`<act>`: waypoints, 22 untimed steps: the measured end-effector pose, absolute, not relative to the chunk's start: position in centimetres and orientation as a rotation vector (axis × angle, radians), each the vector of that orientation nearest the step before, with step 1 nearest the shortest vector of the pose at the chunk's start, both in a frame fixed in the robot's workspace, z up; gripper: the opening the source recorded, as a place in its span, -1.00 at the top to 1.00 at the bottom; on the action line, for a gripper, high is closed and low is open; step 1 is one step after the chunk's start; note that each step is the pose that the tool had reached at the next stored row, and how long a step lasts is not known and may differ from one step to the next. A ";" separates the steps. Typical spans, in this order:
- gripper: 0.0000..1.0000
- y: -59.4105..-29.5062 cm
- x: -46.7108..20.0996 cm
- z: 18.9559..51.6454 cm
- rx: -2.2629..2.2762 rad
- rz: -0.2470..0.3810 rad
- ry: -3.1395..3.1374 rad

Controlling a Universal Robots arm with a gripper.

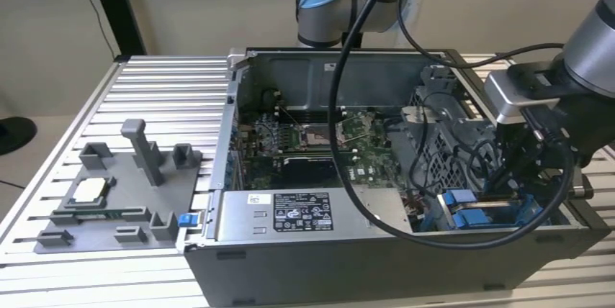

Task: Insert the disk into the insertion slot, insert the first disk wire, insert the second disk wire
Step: 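Insert the second disk wire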

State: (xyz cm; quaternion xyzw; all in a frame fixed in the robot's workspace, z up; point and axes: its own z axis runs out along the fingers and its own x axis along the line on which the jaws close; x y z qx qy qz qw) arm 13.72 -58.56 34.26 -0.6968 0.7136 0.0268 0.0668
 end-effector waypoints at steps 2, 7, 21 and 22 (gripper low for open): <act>1.00 -58.6 13.7 34.2 -2.102 0.081 2.150; 1.00 -58.6 13.7 34.2 -2.105 0.081 2.146; 1.00 -58.6 13.7 33.7 -2.112 0.077 2.138; 1.00 -58.6 13.7 33.7 -2.112 0.077 2.138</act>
